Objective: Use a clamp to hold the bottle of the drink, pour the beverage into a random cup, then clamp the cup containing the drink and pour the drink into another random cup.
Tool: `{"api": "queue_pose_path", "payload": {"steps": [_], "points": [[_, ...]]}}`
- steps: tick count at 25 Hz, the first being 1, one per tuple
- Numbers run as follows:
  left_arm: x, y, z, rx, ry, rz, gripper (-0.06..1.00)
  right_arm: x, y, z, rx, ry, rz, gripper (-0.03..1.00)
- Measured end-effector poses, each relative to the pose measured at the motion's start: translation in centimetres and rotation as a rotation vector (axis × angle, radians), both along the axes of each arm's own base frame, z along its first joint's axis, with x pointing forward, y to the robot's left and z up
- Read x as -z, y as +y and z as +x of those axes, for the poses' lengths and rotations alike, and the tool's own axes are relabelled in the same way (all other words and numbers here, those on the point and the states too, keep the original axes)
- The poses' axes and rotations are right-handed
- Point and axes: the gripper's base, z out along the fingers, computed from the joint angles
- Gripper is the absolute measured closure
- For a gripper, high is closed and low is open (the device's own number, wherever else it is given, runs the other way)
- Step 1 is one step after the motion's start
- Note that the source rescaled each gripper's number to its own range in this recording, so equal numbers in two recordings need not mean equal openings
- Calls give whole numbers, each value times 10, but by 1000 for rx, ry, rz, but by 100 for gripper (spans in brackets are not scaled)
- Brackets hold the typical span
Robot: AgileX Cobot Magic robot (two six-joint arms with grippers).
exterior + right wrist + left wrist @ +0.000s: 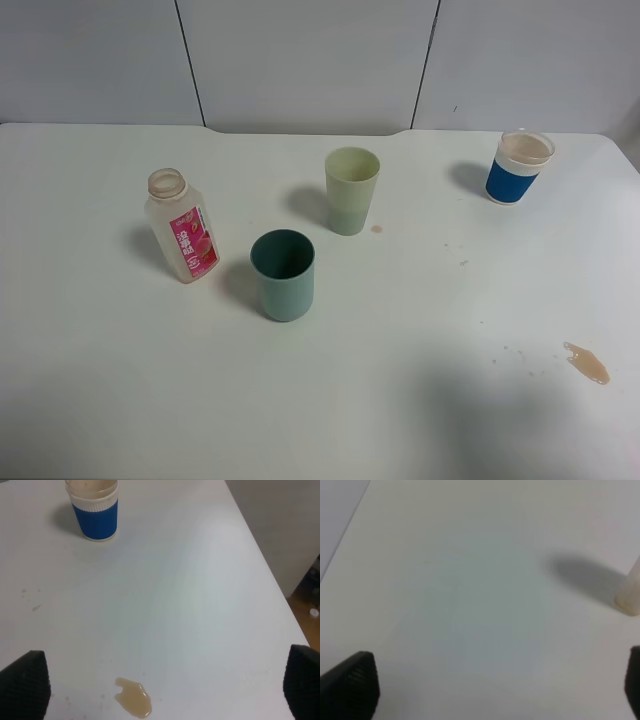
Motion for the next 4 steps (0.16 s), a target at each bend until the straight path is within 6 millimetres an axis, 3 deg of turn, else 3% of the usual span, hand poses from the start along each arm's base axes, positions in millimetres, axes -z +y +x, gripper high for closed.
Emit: {"api": "queue_pose_path", "payload": {"steps": [4], "points": [[0,0,0,0,0,0,-6,0,0,0,0,0,0,21]]}}
